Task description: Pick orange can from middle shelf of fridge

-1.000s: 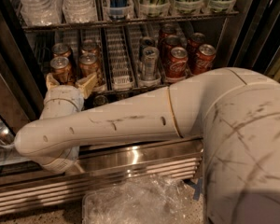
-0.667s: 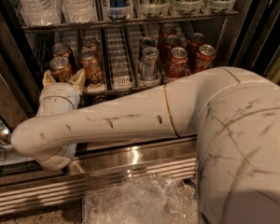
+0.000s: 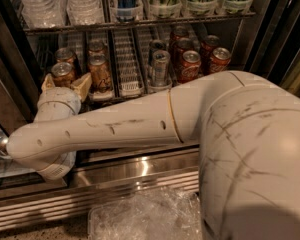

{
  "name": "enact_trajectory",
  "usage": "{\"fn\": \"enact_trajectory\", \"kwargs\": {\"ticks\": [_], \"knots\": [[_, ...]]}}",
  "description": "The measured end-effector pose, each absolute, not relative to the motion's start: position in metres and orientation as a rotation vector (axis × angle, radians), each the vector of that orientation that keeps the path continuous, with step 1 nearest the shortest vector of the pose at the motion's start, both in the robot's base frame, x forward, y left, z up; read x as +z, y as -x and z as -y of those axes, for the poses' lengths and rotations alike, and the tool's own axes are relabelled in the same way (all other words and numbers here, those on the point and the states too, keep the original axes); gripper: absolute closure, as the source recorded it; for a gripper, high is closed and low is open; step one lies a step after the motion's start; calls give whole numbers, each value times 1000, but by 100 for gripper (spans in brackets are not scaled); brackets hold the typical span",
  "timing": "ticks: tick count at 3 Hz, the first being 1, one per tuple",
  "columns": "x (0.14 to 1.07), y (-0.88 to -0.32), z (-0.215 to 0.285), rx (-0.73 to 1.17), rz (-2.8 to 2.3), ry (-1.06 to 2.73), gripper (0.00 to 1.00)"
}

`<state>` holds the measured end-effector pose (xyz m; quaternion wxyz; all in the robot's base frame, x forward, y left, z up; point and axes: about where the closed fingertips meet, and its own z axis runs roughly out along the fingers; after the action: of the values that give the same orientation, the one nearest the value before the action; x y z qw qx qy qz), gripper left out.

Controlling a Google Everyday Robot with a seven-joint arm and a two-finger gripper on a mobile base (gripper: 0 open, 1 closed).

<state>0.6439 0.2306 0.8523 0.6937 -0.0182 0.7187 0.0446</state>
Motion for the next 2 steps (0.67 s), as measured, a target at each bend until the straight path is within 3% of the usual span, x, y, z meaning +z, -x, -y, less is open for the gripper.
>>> {"fn": "enact_trajectory", "kwargs": {"ticks": [2], "knots": [[848, -643, -226, 79, -1619, 22, 67]]}}
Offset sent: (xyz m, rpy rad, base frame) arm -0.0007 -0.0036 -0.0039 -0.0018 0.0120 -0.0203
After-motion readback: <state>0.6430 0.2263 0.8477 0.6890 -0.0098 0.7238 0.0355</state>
